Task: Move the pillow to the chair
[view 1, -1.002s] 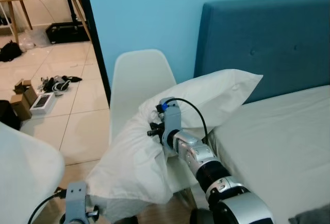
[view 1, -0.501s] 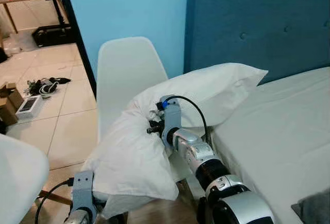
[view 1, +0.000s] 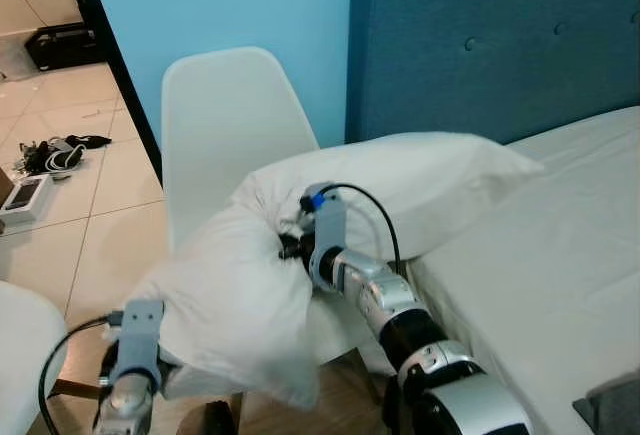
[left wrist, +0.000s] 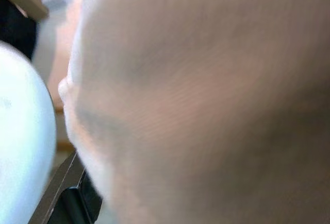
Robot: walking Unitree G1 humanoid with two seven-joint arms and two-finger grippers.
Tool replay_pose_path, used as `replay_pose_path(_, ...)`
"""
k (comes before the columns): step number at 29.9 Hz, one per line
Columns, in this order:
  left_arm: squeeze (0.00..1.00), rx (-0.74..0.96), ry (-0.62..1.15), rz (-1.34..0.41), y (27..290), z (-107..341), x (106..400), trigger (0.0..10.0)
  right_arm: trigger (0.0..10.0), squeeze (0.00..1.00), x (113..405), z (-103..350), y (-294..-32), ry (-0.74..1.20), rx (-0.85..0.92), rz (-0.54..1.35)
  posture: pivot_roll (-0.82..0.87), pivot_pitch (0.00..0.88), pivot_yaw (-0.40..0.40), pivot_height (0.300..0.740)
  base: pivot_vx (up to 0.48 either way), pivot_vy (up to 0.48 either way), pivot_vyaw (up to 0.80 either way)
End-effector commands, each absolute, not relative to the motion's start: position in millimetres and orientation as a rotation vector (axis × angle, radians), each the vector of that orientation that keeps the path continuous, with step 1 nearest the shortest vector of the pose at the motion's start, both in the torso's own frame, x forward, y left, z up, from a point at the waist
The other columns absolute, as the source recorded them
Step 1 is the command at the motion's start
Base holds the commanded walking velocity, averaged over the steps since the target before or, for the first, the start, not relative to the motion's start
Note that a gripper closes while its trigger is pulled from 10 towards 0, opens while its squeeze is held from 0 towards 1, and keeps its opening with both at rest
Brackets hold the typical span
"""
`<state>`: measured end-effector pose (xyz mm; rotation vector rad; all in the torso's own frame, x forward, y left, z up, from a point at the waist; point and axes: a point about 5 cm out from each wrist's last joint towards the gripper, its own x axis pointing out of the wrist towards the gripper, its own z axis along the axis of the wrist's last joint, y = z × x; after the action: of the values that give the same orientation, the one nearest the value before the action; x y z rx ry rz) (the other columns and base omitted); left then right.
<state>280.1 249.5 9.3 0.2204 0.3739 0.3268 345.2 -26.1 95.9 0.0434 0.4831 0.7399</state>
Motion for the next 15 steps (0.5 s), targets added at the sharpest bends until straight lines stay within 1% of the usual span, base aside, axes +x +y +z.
replay_pose_path(1,0.00,0.234,0.314,0.303,246.0,19.5,289.2,10.0,10.0,0.00,332.0,77.3,-20.1,0.591,0.007,0.790,-0.08,0.066,0.019,0.501,0.000,0.000,0.00)
replay_pose_path(5,0.00,0.245,0.280,0.306,245.1,27.2,296.0,10.0,10.0,0.00,318.2,55.8,-21.7,0.710,-0.013,0.825,-0.08,0.063,0.019,0.501,0.000,0.000,0.00)
replay_pose_path(8,0.00,0.246,0.275,0.307,245.1,28.3,297.0,10.0,10.0,0.00,316.3,52.5,-22.5,0.726,-0.010,0.826,-0.08,0.062,0.018,0.501,0.000,0.000,0.00)
replay_pose_path(10,0.00,0.249,0.268,0.314,246.1,30.3,298.2,10.0,10.0,0.00,309.5,40.4,-25.3,0.764,-0.055,0.836,-0.08,0.060,0.016,0.501,0.000,0.000,0.00)
replay_pose_path(15,0.00,0.257,0.258,0.342,252.7,32.7,297.4,10.0,10.0,0.00,303.7,32.8,-22.0,0.724,-0.087,0.861,-0.07,0.056,0.011,0.501,0.000,0.000,0.00)
